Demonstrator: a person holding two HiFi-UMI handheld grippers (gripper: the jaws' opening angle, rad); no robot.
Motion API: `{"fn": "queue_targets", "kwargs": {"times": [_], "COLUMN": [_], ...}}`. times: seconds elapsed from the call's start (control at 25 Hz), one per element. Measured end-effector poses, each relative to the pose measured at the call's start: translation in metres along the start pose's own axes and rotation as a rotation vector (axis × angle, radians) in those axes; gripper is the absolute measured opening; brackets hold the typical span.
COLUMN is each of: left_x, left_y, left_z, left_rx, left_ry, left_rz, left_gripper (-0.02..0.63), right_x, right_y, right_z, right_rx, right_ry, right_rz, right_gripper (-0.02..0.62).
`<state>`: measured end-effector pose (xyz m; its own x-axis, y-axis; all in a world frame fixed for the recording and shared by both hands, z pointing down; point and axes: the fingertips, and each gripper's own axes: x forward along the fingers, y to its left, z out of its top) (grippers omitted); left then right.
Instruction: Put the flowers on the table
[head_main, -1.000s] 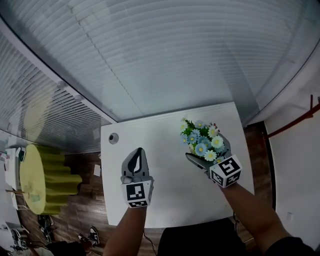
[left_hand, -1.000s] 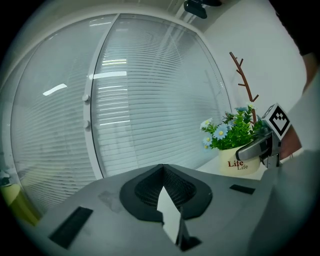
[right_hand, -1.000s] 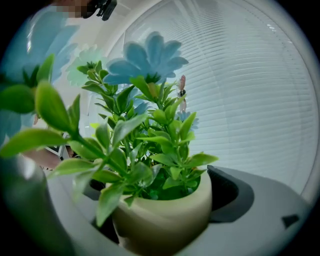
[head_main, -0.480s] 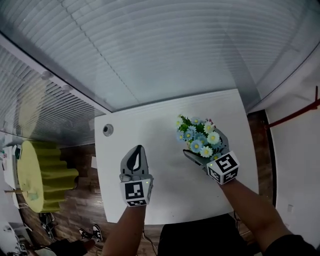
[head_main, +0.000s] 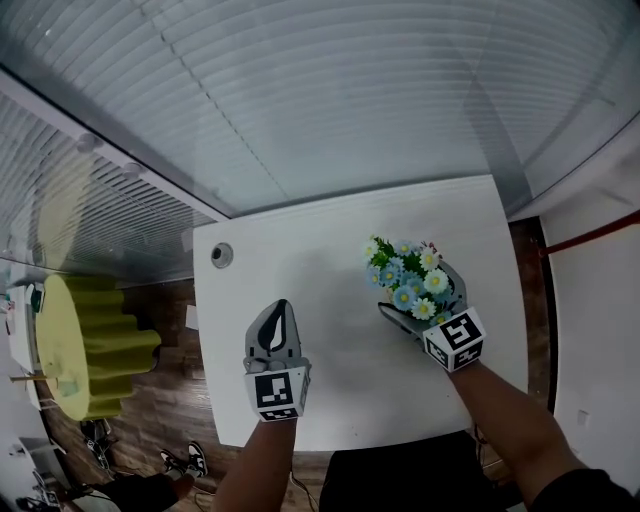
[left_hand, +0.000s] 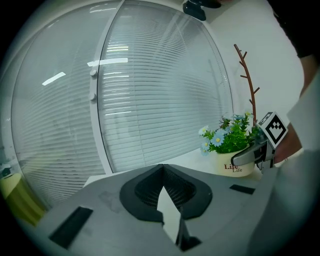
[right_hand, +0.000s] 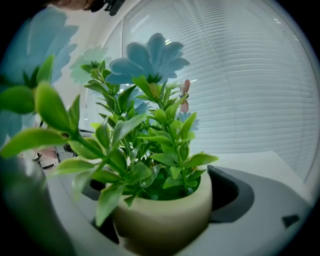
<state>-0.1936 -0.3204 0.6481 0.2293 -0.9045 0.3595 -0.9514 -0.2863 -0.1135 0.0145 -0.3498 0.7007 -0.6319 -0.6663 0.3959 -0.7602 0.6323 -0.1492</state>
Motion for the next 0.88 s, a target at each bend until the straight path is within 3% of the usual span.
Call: {"fn": "queue_targets", "kwargs": {"times": [0.6,0.88], "left_x": [-0.011,-0.016], "left_y": [-0.003,0.002], "left_z": [-0.025,-0.01], "left_rx": [-0.025,-0.014], "left_ry": [0.045,0.019], "left_rz": [0.002,0.004], "left_gripper": [0.005,0.005], "right_x": [0.008,-0.002], "right_y": [0.013,0.022], "right_z": [-0.014,-0.011], "right_rx": [-0.049,-0.04], "right_ry": [0.017,-0.001], "right_rz": [-0.001,0.014], "right_gripper": [0.561,0.561]}}
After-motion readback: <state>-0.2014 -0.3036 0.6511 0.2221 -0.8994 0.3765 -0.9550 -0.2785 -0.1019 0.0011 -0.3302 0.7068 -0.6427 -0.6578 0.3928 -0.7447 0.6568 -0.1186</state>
